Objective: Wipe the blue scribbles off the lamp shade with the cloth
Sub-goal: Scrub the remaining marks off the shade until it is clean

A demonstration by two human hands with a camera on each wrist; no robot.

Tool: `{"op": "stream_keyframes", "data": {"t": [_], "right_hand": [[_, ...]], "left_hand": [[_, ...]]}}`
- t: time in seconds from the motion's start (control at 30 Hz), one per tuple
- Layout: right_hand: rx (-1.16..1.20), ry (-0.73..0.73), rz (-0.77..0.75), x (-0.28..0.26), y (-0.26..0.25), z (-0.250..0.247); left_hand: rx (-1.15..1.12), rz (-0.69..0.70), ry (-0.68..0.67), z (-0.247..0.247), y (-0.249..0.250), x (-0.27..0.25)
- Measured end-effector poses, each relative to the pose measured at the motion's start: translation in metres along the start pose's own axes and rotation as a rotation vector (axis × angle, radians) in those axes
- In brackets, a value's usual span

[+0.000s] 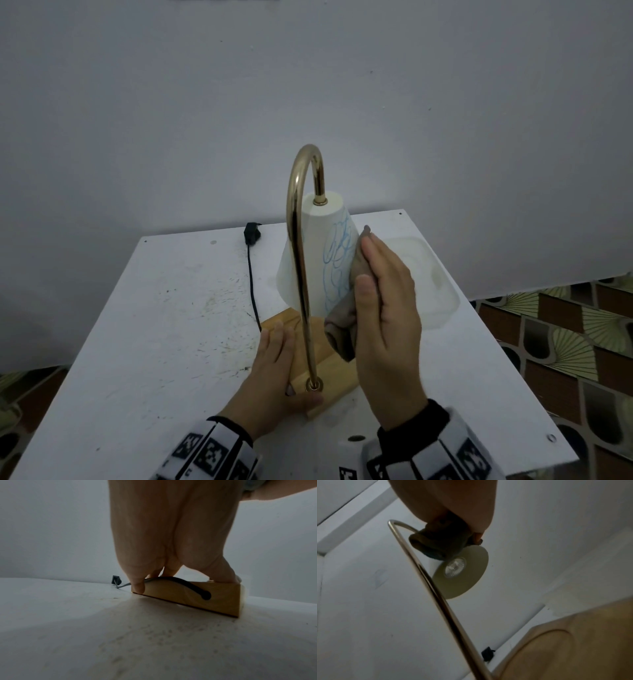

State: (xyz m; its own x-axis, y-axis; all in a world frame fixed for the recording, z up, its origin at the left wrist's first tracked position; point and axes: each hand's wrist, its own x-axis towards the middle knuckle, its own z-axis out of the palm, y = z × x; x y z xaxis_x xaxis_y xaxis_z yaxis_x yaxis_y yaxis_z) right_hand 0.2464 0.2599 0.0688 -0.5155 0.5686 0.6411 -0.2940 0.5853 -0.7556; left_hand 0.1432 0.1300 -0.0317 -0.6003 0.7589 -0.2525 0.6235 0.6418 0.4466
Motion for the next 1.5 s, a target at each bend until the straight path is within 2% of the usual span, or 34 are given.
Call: {"op": "stream_keyframes", "data": {"t": [0.17, 0.33, 0.4, 0.57, 0.7, 0.83, 0.9, 1.07, 1.23, 1.4, 1.5], "right_hand": [[-0.177, 0.038, -0.130, -0.020, 0.017, 0.001], [-0.054, 0.056, 0.070, -0.008, 0.025, -0.006], [-0.027, 0.069, 0.092, 0.001, 0.020, -0.006], [-0.058, 0.104, -0.057, -0.013, -0.001, 0.006], [-0.187, 0.091, -0.140, -0.032, 0.012, 0.005], [-0.059, 0.102, 0.070, -0.019, 0.021, -0.005], [-0.025, 0.122, 0.121, -0.006, 0.020, -0.005], [-0.010, 0.117, 0.006, -0.010, 0.001, 0.004], [-0.166, 0.105, -0.110, -0.035, 0.012, 0.004], [-0.034, 0.119, 0.082, -0.018, 0.018, -0.004], [-0.025, 0.119, 0.107, -0.005, 0.014, -0.003]], "left_hand": [[0.005, -0.014, -0.011, -0.002, 0.002, -0.001], [-0.013, -0.021, -0.035, -0.007, 0.008, -0.004], [-0.013, -0.020, -0.030, -0.007, 0.009, -0.005], [0.006, -0.020, -0.029, -0.003, 0.007, -0.001], [-0.012, -0.033, -0.049, -0.006, 0.008, -0.002], [-0.033, -0.049, -0.076, -0.014, 0.015, -0.008], [-0.038, -0.046, -0.070, -0.013, 0.015, -0.009], [-0.043, -0.032, -0.042, -0.010, 0.014, -0.008], [-0.047, -0.042, -0.058, -0.012, 0.016, -0.008], [-0.061, -0.046, -0.085, -0.016, 0.017, -0.011], [-0.069, -0.039, -0.069, -0.014, 0.018, -0.010]]}}
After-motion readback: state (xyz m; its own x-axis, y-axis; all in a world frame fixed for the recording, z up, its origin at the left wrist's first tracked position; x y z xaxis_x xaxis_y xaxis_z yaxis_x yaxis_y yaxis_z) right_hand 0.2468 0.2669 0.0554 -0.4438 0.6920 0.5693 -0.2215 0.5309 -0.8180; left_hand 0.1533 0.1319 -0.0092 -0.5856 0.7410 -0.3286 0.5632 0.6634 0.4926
